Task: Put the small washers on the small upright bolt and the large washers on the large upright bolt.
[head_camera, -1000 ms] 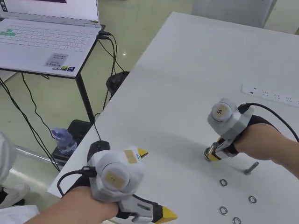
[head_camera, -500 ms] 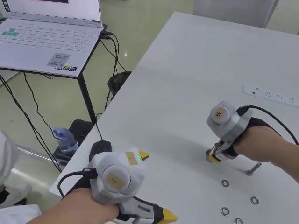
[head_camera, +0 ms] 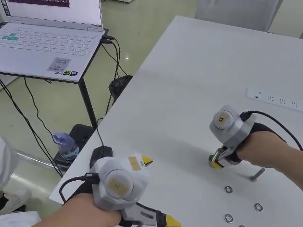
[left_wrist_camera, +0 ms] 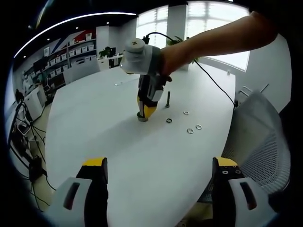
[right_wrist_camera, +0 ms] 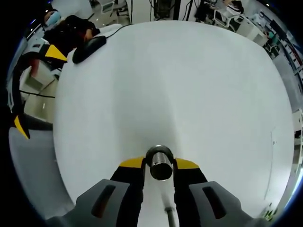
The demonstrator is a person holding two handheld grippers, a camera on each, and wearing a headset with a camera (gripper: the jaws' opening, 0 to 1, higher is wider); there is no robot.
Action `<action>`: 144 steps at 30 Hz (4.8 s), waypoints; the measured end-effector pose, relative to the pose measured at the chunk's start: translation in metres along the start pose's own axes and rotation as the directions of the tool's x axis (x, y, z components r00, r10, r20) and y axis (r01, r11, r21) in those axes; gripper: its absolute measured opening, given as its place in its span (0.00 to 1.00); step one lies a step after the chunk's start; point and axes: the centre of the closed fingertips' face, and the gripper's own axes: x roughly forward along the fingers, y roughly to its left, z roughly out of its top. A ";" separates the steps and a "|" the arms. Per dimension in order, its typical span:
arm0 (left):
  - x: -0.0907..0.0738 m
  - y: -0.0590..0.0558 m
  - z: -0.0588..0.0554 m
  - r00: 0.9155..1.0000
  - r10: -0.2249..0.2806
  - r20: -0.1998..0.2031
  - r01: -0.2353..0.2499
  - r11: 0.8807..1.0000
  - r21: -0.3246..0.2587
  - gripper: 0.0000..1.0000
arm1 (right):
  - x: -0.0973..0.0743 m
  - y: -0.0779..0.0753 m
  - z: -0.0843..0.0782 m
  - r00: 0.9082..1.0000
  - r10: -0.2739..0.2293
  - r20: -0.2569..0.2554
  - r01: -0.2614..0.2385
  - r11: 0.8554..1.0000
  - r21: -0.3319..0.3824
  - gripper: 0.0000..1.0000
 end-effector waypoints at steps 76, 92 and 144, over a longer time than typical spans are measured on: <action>0.017 -0.021 0.014 0.998 -0.058 -0.009 0.058 0.996 0.061 0.88 | -0.022 0.052 -0.057 0.992 0.052 0.111 -0.036 0.989 -0.140 0.34; 0.014 -0.017 0.011 0.998 -0.059 -0.019 0.061 0.996 0.072 0.87 | -0.001 0.048 -0.064 0.997 0.050 0.050 -0.042 0.987 -0.154 0.30; 0.012 -0.018 0.009 0.999 -0.050 -0.020 0.051 0.996 0.067 0.83 | -0.006 0.046 -0.066 0.999 0.035 -0.001 -0.035 0.996 -0.078 0.12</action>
